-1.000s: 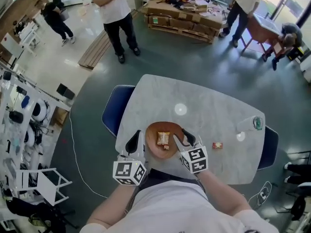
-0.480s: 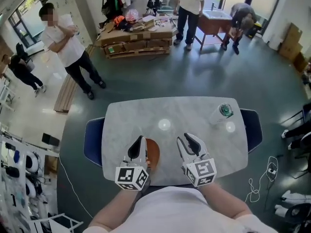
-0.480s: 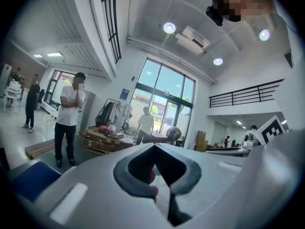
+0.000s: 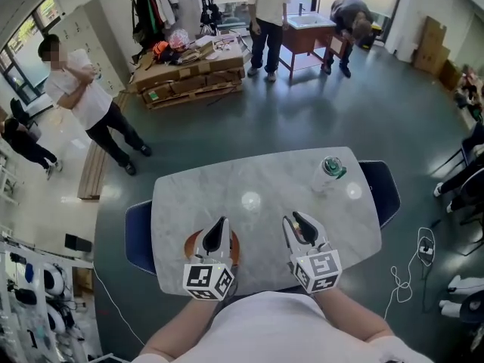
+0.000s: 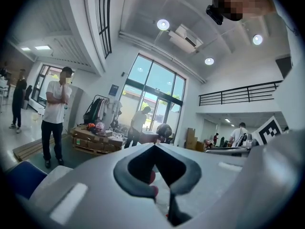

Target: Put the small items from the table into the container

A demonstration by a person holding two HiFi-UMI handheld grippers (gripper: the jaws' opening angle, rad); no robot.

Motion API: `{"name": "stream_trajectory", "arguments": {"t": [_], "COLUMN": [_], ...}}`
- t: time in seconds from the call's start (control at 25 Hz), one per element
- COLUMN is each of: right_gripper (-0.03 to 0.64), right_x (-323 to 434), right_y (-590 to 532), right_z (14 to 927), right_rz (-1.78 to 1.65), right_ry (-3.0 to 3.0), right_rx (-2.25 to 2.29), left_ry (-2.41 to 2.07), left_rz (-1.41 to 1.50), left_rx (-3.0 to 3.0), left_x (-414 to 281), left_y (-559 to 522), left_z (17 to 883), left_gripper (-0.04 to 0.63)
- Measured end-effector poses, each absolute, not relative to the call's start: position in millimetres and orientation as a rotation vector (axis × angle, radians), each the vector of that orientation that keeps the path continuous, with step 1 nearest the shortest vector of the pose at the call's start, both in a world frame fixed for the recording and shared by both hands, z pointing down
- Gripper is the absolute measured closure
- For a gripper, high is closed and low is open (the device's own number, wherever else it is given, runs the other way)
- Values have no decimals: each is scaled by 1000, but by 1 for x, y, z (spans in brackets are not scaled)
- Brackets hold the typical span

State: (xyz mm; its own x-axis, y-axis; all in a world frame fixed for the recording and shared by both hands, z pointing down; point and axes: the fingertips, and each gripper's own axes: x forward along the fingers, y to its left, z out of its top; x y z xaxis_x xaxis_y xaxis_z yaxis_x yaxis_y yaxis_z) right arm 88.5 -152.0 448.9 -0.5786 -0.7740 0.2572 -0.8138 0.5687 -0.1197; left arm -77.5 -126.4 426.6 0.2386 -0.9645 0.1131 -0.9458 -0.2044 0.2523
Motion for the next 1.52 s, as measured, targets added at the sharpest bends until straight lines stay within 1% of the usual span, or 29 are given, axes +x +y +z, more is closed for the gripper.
{"name": "stream_trajectory", "arguments": {"t": [0.24, 0.44, 0.72, 0.88, 0.96, 1.0, 1.04, 1.32, 1.52], "right_gripper": [494, 494, 492, 494, 528, 566, 589, 589, 584], "right_x": [98, 95, 95, 111, 125, 134, 142, 181, 197], "right_y": [-154, -153, -156, -164, -174, -179, -183, -191, -185], "right_z": [452, 459, 466, 480, 495, 505, 517, 615, 703], "right_rz": [350, 368, 391, 413, 430, 442, 455, 582, 558], "right_ry": [-2615, -2608, -2587, -2539, -2486, -2452, -2416, -2213, -2052], "right_rx": [1346, 1327, 1326, 1358, 1397, 1414, 1424, 1359, 1237], "left_ry": [-1777, -1665, -1689, -1694, -1695, -1696, -1696, -1698, -1714], "left_rz": [-14, -228, -152, -136, -124, -116, -109, -52, 5], "left_rx": [2339, 2324, 2305, 2290, 2282, 2274, 2266, 2200, 2138], "left_x": [-60, -57, -61, -58, -59, -60, -60, -56, -56], "left_y": [-126, -122, -121, -122, -122, -123, -123, -120, -119], "left_z": [423, 416, 428, 433, 436, 439, 442, 465, 485], "left_gripper": [595, 591, 591, 591, 591, 591, 591, 591, 591]}}
